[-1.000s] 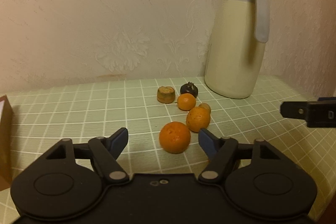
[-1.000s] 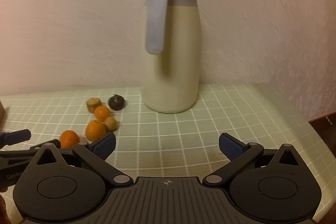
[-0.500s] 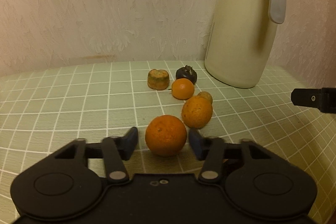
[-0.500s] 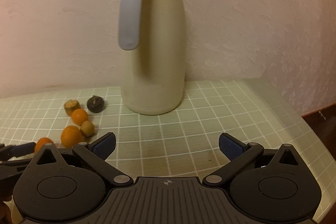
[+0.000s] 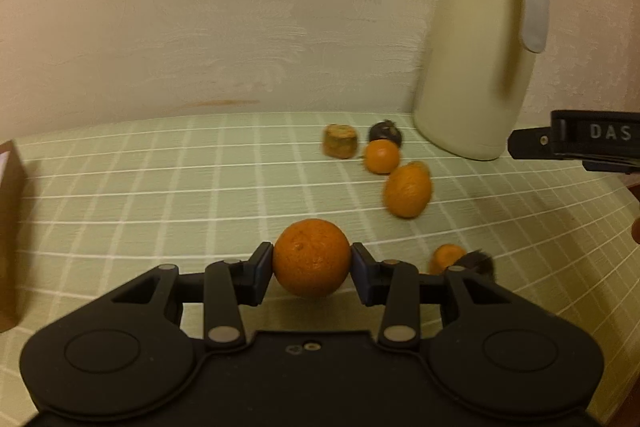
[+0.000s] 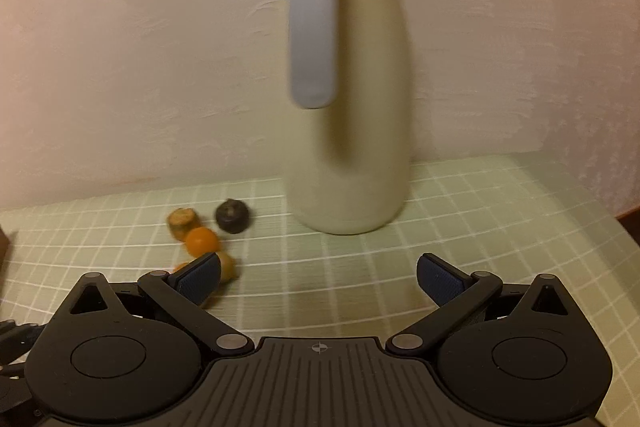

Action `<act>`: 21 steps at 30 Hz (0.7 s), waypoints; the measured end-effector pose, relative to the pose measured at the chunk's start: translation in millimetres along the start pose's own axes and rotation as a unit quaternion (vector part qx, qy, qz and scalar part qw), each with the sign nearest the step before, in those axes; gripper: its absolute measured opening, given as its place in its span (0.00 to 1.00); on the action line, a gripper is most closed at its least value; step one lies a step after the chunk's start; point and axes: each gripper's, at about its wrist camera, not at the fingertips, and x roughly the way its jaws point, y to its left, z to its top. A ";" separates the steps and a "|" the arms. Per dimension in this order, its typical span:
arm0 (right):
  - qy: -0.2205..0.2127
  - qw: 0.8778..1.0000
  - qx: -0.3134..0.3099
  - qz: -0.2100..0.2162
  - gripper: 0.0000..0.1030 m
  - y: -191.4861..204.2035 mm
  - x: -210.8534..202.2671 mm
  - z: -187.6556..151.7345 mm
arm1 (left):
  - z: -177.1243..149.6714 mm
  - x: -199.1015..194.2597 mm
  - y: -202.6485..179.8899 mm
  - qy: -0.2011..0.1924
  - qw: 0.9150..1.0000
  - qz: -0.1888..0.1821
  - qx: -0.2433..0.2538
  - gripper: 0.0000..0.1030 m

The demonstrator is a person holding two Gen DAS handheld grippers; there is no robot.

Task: Organize fruits
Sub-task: 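Move the left tool to the large orange and close on it, then carry the orange with the left tool over the white box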

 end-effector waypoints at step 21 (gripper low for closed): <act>0.017 0.995 -0.084 0.052 1.00 68.6 17.9 -7.3 | -29.3 -68.9 55.0 -0.006 0.998 0.056 -0.038 0.31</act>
